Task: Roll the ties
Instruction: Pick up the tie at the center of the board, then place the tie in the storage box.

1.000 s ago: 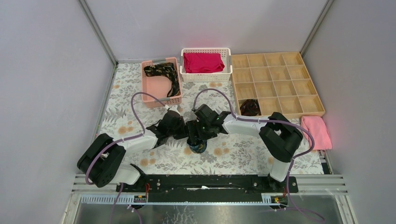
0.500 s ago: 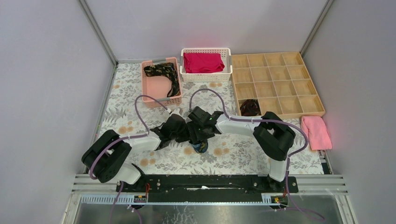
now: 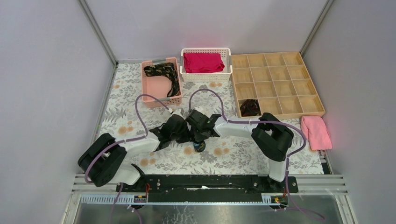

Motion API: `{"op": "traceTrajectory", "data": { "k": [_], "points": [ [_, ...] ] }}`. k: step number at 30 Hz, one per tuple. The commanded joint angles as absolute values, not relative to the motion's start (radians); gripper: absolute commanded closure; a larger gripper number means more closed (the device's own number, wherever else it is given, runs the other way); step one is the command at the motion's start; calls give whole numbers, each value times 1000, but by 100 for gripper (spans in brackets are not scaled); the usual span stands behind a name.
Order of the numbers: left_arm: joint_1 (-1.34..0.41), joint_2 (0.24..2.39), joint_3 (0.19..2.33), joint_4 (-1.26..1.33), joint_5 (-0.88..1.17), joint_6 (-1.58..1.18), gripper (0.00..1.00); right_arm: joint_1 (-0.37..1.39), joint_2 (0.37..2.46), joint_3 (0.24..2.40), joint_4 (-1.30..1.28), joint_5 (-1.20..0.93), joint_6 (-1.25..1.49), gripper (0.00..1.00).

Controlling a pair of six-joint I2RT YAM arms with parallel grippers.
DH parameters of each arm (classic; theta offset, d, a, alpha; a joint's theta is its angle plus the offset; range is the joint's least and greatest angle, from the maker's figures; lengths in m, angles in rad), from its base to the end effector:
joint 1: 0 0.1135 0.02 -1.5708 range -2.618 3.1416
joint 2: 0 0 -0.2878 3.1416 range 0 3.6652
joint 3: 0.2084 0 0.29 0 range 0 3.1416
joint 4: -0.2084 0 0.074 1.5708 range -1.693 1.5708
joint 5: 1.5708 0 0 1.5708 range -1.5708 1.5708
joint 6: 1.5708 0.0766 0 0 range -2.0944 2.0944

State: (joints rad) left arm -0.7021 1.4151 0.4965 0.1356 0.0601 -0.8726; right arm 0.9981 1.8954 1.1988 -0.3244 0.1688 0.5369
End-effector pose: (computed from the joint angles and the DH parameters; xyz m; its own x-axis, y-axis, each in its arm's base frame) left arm 0.2275 -0.1985 0.1026 -0.8649 -0.2698 -0.4232 0.0228 0.8212 -0.5702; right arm 0.2525 0.3679 0.1228 -0.7965 -0.3048 -0.5223 -0.4347 0.8890 0.1442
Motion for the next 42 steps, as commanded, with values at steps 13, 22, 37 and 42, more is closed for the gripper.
{"op": "traceTrajectory", "data": {
  "k": [13, 22, 37, 42],
  "points": [
    [-706, 844, 676, -368, -282, -815, 100, 845, 1583, 994, -296, 253, 519, 100],
    [-706, 1016, 739, -210, -143, -764, 100, 454, 1359, 1078, -386, 86, 425, 100],
    [-707, 1169, 751, -81, -36, -741, 100, -156, 1492, 1001, -188, -319, 390, 100],
    [-706, 1194, 749, -60, -17, -742, 100, -193, 1542, 963, -109, -300, 386, 100]
  ]
}}
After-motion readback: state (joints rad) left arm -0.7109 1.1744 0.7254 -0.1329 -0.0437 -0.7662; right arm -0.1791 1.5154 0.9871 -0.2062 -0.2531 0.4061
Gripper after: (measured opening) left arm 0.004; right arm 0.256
